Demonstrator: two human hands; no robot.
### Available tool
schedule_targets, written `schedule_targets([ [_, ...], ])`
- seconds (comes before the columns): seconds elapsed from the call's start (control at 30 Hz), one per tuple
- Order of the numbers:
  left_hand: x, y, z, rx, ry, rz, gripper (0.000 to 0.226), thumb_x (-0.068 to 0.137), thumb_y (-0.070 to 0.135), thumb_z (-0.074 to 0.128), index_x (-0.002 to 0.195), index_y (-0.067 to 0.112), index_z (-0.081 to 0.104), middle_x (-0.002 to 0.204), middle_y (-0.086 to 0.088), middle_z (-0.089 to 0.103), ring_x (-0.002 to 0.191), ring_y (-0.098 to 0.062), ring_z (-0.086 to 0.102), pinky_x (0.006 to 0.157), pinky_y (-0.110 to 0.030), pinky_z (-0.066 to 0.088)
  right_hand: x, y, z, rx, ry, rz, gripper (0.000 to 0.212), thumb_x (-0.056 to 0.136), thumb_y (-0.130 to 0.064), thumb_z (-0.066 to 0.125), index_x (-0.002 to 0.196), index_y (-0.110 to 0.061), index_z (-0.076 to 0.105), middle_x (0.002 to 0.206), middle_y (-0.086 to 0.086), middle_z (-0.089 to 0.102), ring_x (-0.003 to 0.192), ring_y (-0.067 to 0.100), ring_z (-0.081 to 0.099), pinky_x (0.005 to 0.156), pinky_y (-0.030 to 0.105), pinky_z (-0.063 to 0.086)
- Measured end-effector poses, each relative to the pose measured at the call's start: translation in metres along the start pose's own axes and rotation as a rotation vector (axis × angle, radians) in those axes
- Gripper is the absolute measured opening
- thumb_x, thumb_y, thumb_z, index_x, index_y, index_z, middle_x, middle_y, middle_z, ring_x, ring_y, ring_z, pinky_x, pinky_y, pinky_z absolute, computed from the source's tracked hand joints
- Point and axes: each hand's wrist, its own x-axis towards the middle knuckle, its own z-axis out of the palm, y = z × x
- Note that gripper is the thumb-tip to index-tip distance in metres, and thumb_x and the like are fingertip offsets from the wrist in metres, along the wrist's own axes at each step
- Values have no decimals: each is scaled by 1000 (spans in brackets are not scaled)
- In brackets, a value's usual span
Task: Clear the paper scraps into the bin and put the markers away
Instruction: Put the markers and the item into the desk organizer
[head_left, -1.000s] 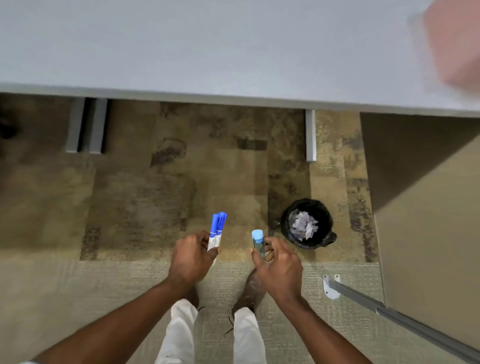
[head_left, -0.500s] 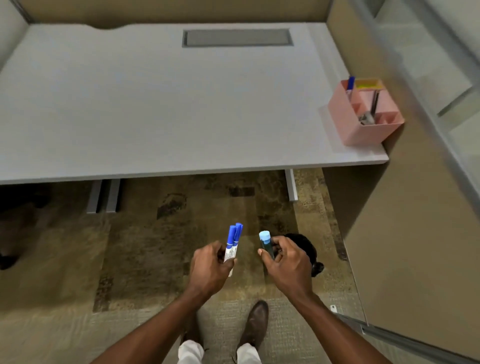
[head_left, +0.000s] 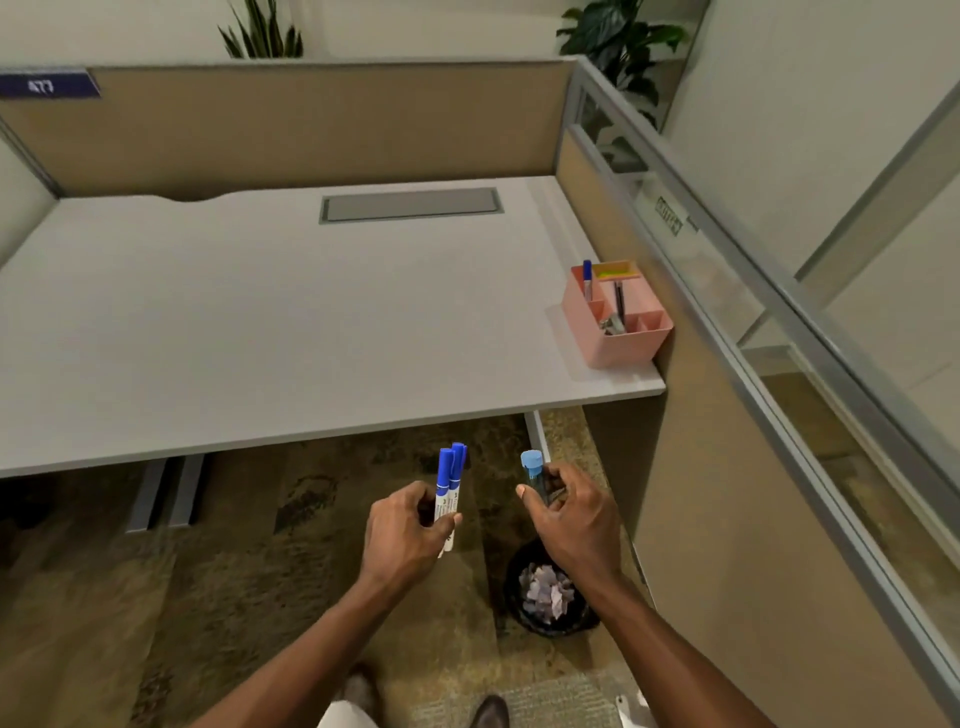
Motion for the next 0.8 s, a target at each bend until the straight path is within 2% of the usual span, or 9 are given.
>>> schedule_targets([
  [0.07, 13, 14, 2, -3, -16, 19, 20, 83, 38, 86, 92, 27, 72, 75, 12, 71, 69, -5, 69, 70, -31, 62, 15, -1, -8, 12, 37, 2, 37, 86, -43, 86, 113, -23, 71, 92, -10, 71, 76, 9, 67, 65, 27, 59],
  [0.17, 40, 32, 3, -7, -31, 62, 22, 84, 40, 84, 95, 26, 72, 79, 13, 72, 72, -5, 69, 68, -26, 59, 37, -4, -16, 11, 87, 14, 36, 85, -45, 86, 111, -25, 71, 89, -12, 70, 72, 5, 66, 60, 16, 50],
  [0.23, 61, 42, 3, -12, -44, 92, 23, 85, 42, 83, 98, 26, 72, 83, 14, 72, 74, -3, 69, 67, -18, 54, 52, -7, -20, 6, 103, 27, 35, 86, -47, 84, 110, -26, 71, 89, -13, 70, 73, 4, 66, 60, 18, 53],
  [0.3, 84, 51, 2, -6, -57, 125, 26, 86, 43, 82, 100, 25, 71, 86, 12, 73, 74, -4, 70, 68, -16, 53, 68, -8, -22, 4, 121, 39, 34, 87, -48, 83, 110, -26, 70, 90, -13, 69, 75, 3, 65, 63, 20, 56],
  [0.4, 119, 61, 1, -35, -80, 144, 27, 85, 43, 83, 101, 25, 69, 86, 12, 72, 74, -2, 69, 66, -13, 52, 90, -10, -22, 17, 153, 71, 32, 87, -45, 84, 108, -24, 70, 91, -13, 69, 73, -2, 62, 61, 11, 47],
  [0.47, 145, 67, 0, -35, -102, 166, 27, 85, 43, 83, 101, 26, 68, 86, 14, 69, 73, 1, 66, 64, -9, 46, 107, -13, -19, 44, 197, 114, 34, 87, -42, 84, 112, -23, 70, 94, -10, 71, 77, -1, 64, 63, 11, 49],
  [0.53, 172, 72, 0, -41, -124, 189, 28, 85, 43, 83, 101, 26, 68, 87, 14, 69, 73, 2, 65, 63, -8, 44, 126, -19, -17, 96, 243, 175, 40, 87, -40, 85, 119, -24, 68, 97, -8, 72, 82, 3, 67, 65, 10, 50],
  [0.63, 214, 84, -4, -43, -160, 212, 29, 86, 45, 82, 101, 26, 67, 90, 12, 70, 74, -2, 65, 64, -10, 45, 151, -31, -14, 155, 304, 249, 42, 88, -36, 85, 123, -27, 63, 92, -10, 72, 79, -5, 64, 51, 1, 42],
  [0.8, 272, 101, -11, -17, -246, 297, 26, 86, 46, 81, 97, 31, 63, 87, 13, 69, 70, 1, 63, 62, -10, 43, 185, -51, -6, 240, 391, 340, 41, 90, -26, 84, 124, -23, 61, 100, -1, 74, 79, -4, 65, 54, -1, 46],
])
